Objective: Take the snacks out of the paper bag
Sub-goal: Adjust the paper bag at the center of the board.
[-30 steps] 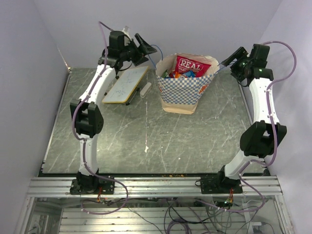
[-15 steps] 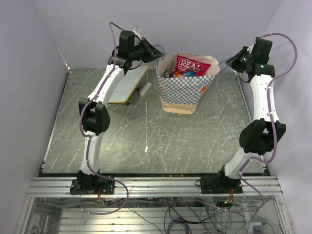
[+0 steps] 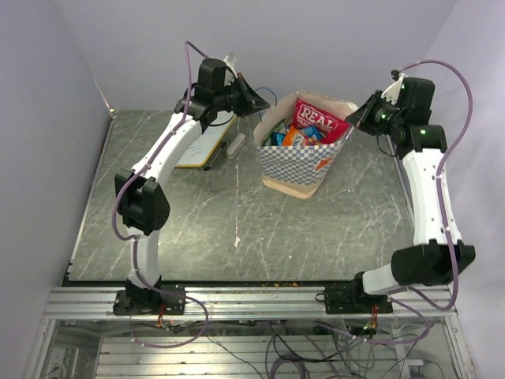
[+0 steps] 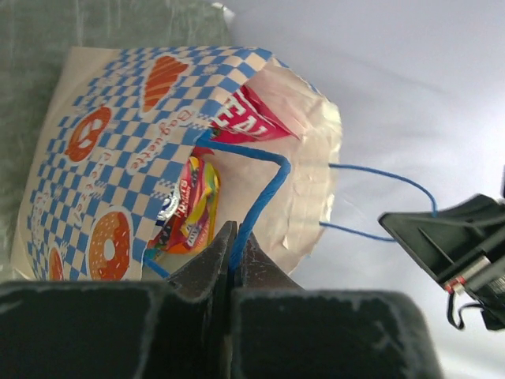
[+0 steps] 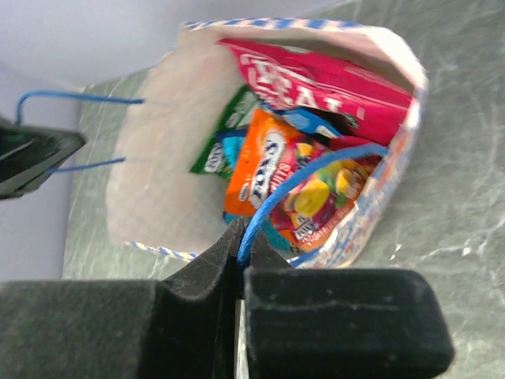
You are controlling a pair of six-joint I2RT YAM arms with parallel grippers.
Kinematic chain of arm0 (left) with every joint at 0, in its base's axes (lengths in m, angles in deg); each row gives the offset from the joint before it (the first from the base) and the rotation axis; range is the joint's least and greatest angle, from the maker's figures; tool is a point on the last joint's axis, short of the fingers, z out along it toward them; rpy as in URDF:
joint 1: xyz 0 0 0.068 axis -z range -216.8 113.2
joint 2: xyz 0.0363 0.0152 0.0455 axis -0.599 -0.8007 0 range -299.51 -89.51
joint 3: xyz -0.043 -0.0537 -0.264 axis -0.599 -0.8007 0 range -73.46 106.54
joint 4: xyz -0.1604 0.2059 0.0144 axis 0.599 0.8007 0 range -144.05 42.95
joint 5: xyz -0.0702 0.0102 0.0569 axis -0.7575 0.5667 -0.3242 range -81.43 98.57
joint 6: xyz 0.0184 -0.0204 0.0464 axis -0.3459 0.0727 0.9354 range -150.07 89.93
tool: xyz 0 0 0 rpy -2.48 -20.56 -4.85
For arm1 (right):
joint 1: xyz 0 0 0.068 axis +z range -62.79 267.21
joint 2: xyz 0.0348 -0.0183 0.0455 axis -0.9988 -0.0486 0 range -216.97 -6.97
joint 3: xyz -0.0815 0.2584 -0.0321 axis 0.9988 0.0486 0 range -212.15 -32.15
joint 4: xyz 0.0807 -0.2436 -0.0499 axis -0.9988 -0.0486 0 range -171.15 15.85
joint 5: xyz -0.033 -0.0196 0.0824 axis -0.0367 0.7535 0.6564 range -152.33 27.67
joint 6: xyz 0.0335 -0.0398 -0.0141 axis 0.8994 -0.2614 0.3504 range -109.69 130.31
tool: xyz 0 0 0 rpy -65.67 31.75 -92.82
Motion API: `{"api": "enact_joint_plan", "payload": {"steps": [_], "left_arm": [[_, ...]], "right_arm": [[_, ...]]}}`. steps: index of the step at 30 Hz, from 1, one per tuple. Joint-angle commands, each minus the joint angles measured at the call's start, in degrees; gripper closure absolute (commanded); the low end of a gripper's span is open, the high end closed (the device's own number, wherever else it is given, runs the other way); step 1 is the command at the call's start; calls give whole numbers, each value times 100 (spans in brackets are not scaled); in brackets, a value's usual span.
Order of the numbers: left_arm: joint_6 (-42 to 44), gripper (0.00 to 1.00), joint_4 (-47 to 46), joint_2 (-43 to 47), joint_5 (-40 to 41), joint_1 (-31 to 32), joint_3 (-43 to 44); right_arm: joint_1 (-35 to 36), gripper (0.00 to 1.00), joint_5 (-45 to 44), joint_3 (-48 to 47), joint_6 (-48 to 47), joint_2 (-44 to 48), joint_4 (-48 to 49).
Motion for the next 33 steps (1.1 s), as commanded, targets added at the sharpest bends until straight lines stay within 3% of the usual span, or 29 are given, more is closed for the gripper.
{"api": "enact_joint_plan", "payload": {"steps": [1, 11, 15, 19, 25, 29, 33], "left_arm": [[107, 93, -125, 1122, 150, 114, -545], [507, 93, 839, 2660, 614, -323, -1461], [953, 93, 1279, 2988, 536, -688, -1387], [1398, 93, 1847, 2972, 403, -925, -1041], [1375, 93, 1574, 2929, 16, -1145, -1035], [1333, 93, 1239, 3035, -241, -1146, -1257], [1337, 93, 529, 3423, -649, -1150, -2194]], "right_arm": [[457, 100, 474, 205, -119, 827, 39], [1894, 100, 995, 888, 124, 1550, -57], [2835, 100, 1050, 1300, 701, 1751, 626], [4112, 100, 375, 1519, 978, 1689, 1297], [5440, 100, -240, 945, 701, 670, 1427], [5711, 100, -75, 822, 538, 451, 1155], [5747, 99, -237, 1005, 258, 659, 476]]}}
